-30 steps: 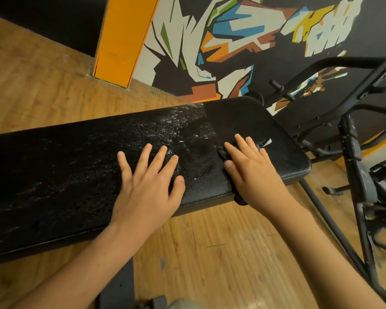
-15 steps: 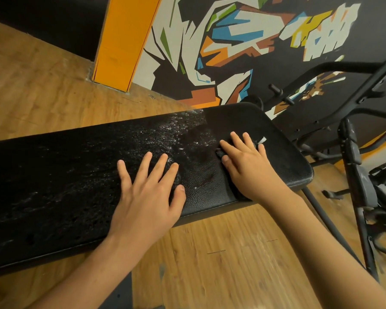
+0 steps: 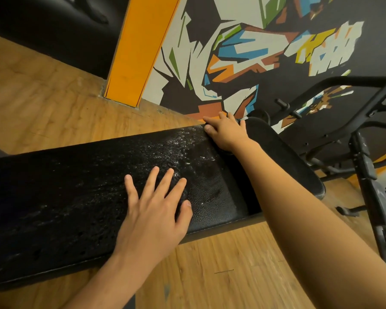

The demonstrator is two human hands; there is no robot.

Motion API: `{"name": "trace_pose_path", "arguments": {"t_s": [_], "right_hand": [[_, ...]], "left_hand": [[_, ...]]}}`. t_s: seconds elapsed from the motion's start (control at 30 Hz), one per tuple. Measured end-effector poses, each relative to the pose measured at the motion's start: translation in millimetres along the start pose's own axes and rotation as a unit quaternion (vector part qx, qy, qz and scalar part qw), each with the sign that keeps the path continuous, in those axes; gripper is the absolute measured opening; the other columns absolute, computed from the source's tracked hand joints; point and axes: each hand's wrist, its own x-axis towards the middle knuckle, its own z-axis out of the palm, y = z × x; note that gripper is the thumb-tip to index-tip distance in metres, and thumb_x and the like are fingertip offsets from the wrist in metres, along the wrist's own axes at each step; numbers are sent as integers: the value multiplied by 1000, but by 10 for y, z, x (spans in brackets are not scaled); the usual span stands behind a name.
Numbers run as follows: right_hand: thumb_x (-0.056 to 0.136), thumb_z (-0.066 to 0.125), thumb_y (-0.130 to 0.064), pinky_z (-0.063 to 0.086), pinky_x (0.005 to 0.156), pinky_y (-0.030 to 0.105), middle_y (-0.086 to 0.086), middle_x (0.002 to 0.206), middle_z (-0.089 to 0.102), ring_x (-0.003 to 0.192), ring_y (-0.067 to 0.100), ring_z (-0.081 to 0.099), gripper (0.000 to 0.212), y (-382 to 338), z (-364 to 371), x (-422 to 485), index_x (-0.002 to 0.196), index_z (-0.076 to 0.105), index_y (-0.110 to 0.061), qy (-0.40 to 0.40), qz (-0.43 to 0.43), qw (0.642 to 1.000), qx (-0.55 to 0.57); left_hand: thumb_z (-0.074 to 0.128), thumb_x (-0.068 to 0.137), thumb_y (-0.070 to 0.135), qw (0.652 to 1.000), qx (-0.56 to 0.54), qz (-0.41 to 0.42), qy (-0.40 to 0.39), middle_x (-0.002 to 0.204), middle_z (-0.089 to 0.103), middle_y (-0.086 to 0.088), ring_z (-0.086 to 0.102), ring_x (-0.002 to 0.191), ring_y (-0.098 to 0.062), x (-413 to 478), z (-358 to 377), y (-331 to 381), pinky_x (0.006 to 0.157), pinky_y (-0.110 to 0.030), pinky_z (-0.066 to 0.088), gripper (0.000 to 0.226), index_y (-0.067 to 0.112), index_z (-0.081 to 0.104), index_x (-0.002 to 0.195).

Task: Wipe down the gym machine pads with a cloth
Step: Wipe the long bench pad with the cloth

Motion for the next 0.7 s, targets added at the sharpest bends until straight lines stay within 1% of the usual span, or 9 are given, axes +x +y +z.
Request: {"name": "trace_pose_path", "arguments": {"t_s": [0.13,0.2,0.3,0.4,0.47,0.53,0.63,0.7], "right_hand": [[111,28,-45,3,123,63,11,171,9,158,33,6,49,88,43,-112,159,28,-41,-5,-11,1000,-2],[109,31,-43,4,123,62,10,171,8,157,33,7,51,140,61,-181,160,25,-39,-10,-28,1000,-6],[108,33,-37,6,124,64,11,168,18,155,33,13,53,182,67,-195,160,27,-34,-5,-42,999,-8],[110,30,-33,8,122,66,13,159,33,150,33,22,47,116,65,-68,156,36,-32,3,-37,999,-17],[111,28,-33,8,122,67,13,159,34,150,35,22,45,56,57,32,154,39,-33,5,-21,1000,-11],[111,27,-34,6,122,66,15,162,30,152,35,19,45,38,49,61,155,38,-33,2,-16,1000,-14],[111,27,-38,3,123,62,13,169,15,156,34,10,48,86,52,-116,159,31,-32,-2,-32,999,-11],[111,28,-39,2,123,60,12,169,15,156,33,10,50,120,70,-260,160,29,-30,1,-43,999,-9]], "left_hand": [[26,101,51,1000,-8,-2,0,160,40,-1,21,155,-25,-13,-13,-8,119,-65,-2,58,28,51,149],[25,101,52,1000,-12,-1,-3,161,38,-1,19,155,-24,-19,-18,-10,119,-64,-5,58,30,50,149],[25,101,51,1000,-17,2,-1,160,39,-1,19,155,-24,-22,-21,-7,120,-64,-6,59,29,52,148],[27,101,50,1000,-16,5,2,159,43,-2,22,154,-25,-4,-5,-4,120,-64,-4,58,27,55,145],[29,101,49,1000,-13,8,3,157,44,-2,24,154,-25,-1,7,-4,120,-66,0,57,26,56,144],[29,100,49,1000,-13,7,5,157,44,-2,25,154,-25,-1,6,-9,120,-66,1,56,27,56,144],[29,100,49,1000,-17,9,6,158,44,-2,25,153,-26,-1,12,-16,119,-66,1,56,26,57,144],[30,100,48,1000,-16,13,8,157,45,-2,27,153,-26,-3,21,-23,119,-65,0,56,25,57,144]]}}
